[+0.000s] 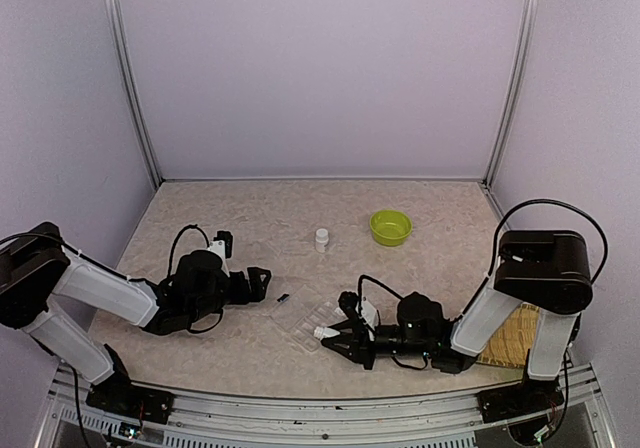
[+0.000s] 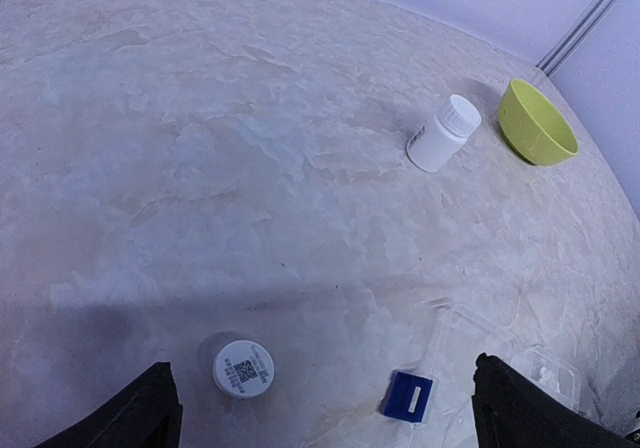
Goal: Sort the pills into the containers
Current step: Pour the pill into the compartment of the pill container.
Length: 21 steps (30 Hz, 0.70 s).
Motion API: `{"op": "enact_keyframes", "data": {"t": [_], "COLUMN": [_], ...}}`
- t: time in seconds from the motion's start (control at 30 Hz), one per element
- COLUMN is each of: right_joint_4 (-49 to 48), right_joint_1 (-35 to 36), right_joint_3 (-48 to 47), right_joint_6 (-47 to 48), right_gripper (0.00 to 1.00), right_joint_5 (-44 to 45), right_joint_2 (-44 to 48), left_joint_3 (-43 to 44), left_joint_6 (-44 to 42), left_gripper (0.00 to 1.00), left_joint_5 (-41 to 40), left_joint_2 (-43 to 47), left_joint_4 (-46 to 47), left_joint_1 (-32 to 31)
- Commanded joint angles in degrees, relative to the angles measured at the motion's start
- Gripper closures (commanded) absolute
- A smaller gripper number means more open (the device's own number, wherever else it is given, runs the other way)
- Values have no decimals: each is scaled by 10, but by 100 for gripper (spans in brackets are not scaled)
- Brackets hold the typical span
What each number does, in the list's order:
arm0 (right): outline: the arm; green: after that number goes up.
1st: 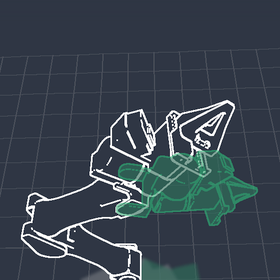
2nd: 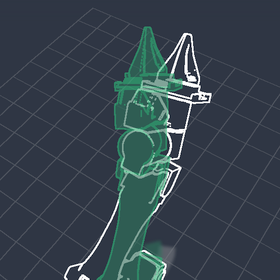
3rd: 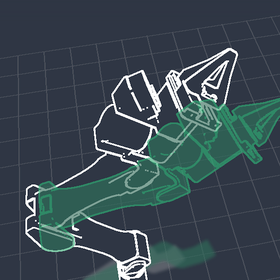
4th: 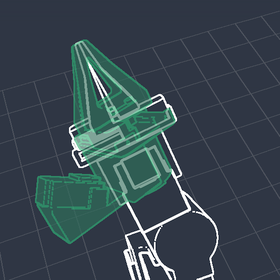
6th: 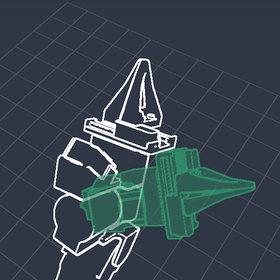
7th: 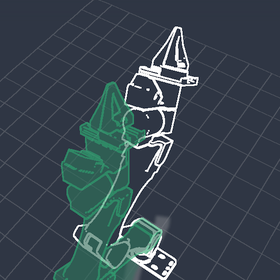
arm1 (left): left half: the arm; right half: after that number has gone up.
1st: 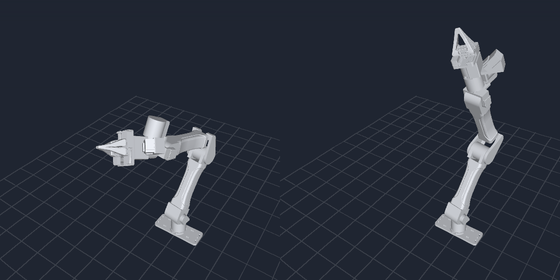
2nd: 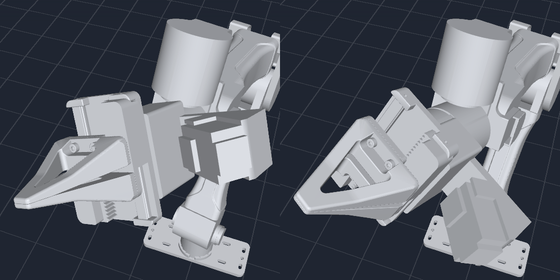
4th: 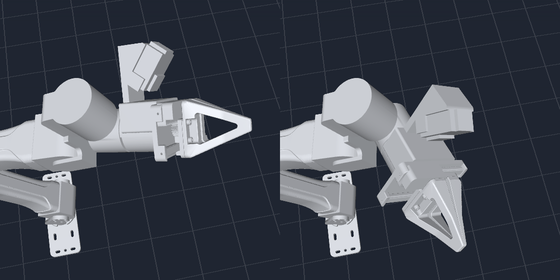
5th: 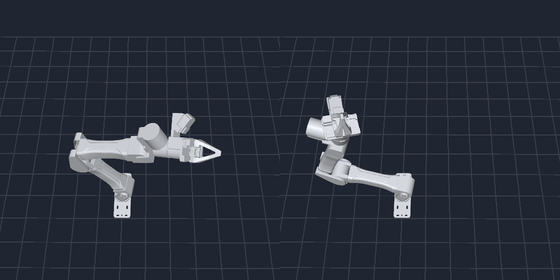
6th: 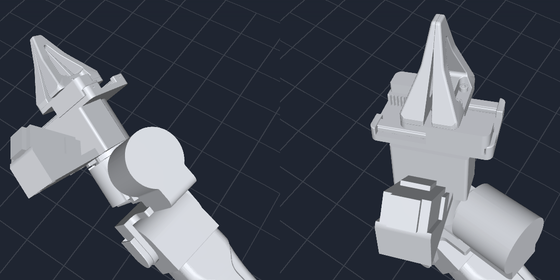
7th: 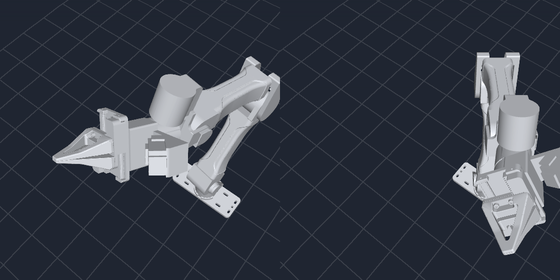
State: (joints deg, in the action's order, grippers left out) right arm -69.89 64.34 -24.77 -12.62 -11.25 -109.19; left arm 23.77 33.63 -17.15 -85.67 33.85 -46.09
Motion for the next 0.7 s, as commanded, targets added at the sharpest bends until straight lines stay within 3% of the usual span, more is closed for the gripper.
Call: {"op": "enact_keyframes", "data": {"t": [0.0, 0.67], "right_joint_4": [17, 54], "right_joint_1": [0, 0], "right_joint_3": [-17, -32], "right_joint_6": [14, 21], "right_gripper": [76, 76], "right_joint_5": [-9, -21], "right_joint_2": [-14, -20], "left_joint_3": [6, 1], "left_joint_6": [-2, 5], "left_gripper": [1, 1], "left_joint_5": [1, 4], "left_joint_2": [-1, -7], "left_joint_4": [10, 16], "left_joint_1": [-1, -2]}}
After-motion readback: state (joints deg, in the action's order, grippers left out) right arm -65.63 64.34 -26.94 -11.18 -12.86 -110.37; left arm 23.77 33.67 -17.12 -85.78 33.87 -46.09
